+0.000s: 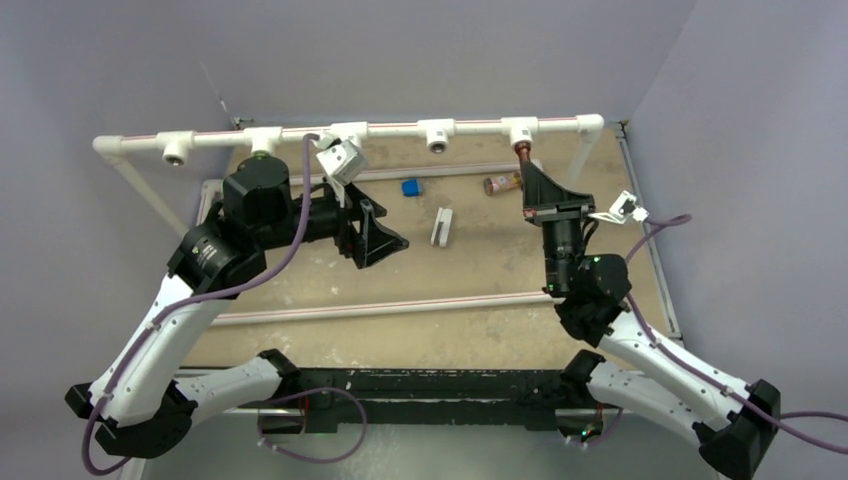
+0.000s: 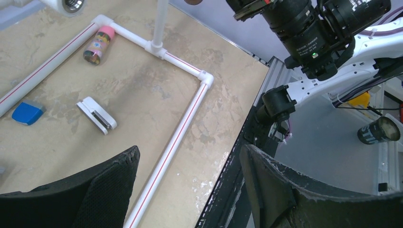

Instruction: Install the water faucets

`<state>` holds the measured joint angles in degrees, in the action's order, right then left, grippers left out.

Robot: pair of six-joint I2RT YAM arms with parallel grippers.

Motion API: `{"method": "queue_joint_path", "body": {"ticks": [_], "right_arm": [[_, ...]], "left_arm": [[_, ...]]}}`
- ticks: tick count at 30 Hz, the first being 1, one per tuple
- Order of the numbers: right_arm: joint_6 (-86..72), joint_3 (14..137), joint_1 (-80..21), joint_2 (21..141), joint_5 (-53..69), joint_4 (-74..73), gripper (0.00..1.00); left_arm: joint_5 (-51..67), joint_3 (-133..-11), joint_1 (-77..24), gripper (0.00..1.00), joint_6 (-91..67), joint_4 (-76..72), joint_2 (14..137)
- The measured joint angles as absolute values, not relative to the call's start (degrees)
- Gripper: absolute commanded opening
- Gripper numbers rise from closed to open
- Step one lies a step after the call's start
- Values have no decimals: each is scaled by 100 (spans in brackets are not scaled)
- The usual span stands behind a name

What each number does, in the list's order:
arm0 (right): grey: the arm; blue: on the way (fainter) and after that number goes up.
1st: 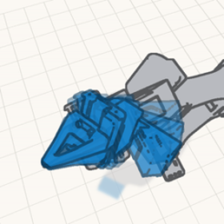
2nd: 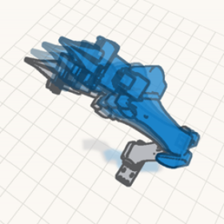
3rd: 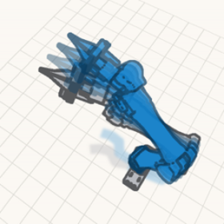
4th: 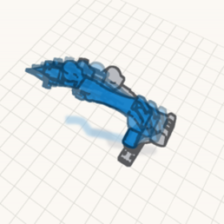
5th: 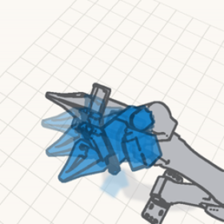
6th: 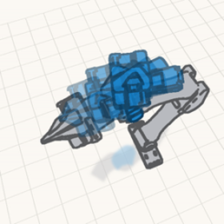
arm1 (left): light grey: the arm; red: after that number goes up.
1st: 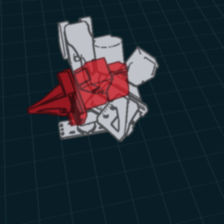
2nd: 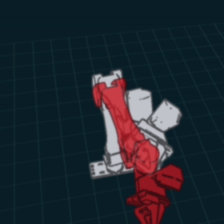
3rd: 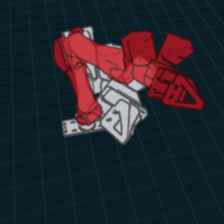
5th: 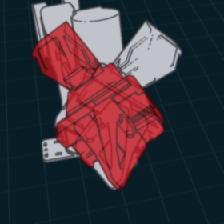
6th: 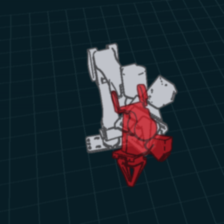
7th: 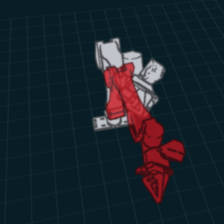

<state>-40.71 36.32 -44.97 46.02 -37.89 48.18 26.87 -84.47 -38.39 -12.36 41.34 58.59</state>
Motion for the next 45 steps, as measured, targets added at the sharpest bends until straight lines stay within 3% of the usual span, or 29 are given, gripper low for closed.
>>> {"method": "queue_joint_path", "body": {"ticks": [4,13,28,40,45], "right_arm": [[-4969,3660,-4624,4670,-3645,4598,3],[-5037,3765,-4678,4322,-3540,3837,45],[-1975,4794,-4683,3743,-3321,1763,81],[1822,4748,-4683,4265,-2891,1874,88],[3148,4268,-4683,4569,-3009,2630,78]], "left_arm": [[2687,-8444,-3839,77,-1236,4134,5784],[2685,-8372,-3839,77,-1236,4134,5653],[2685,-8366,-3841,77,-1236,4134,5658],[2687,-8366,-3841,77,-1236,4134,5754],[2687,-8366,-3841,77,-1236,4134,5752]]}}
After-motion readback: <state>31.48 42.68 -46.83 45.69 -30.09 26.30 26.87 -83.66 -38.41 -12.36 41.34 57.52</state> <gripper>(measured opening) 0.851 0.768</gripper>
